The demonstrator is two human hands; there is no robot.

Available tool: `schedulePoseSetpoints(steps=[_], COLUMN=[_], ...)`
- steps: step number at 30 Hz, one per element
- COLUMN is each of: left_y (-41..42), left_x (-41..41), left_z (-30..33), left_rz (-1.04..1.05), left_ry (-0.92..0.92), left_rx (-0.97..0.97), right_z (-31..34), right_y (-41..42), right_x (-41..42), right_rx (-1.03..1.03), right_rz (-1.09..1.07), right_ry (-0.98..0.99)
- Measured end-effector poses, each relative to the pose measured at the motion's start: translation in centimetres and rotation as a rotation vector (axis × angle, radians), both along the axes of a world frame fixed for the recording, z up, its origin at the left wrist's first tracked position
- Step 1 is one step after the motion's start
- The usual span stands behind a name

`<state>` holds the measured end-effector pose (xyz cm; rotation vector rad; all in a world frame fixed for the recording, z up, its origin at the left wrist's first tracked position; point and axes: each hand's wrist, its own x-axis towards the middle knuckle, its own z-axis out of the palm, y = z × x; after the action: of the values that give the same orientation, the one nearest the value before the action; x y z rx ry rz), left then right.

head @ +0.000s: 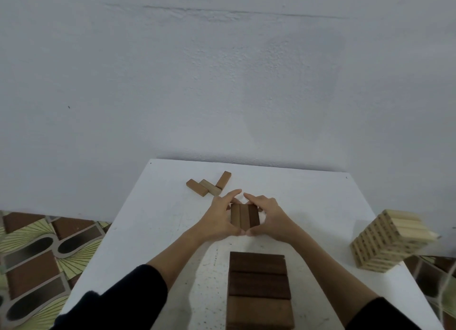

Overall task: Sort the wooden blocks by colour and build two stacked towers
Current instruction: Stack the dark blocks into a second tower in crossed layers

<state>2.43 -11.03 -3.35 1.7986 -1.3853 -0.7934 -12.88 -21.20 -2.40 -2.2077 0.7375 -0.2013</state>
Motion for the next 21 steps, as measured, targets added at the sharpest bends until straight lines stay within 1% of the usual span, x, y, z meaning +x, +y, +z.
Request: schedulePoseSetpoints(steps=[2,6,11,16,21], left_y=[0.1,1.0,3.5,7.1,11.0], left_x=[0.1,-0.1,-1.1,-3.1,-5.4], left_z=[1.7,6.8,13.1,16.7,17.2], left_rz=[-0.013,-0.015,-0.047,-0.068,-0.080], left_ry=[-0.005,0.033,-0.032,-0.075,-0.117], left_rx=[-0.031,-0.106,-0.202,-0.256,-0.263], right_z=[1.7,7.3,13.6,16.8,17.4], right_y=[0.0,0.9,3.3,7.1,11.2], right_x=[-0.4,-1.1,-2.9,-5.1,-7.7], right_rx=[0.013,-0.031,-0.074,-0.126,-0.116], right_rz=[-0.016,-0.015,0.007,0.005,-0.009], right_ry=[-0.041,-0.116,-0.208,-0.254,-0.271])
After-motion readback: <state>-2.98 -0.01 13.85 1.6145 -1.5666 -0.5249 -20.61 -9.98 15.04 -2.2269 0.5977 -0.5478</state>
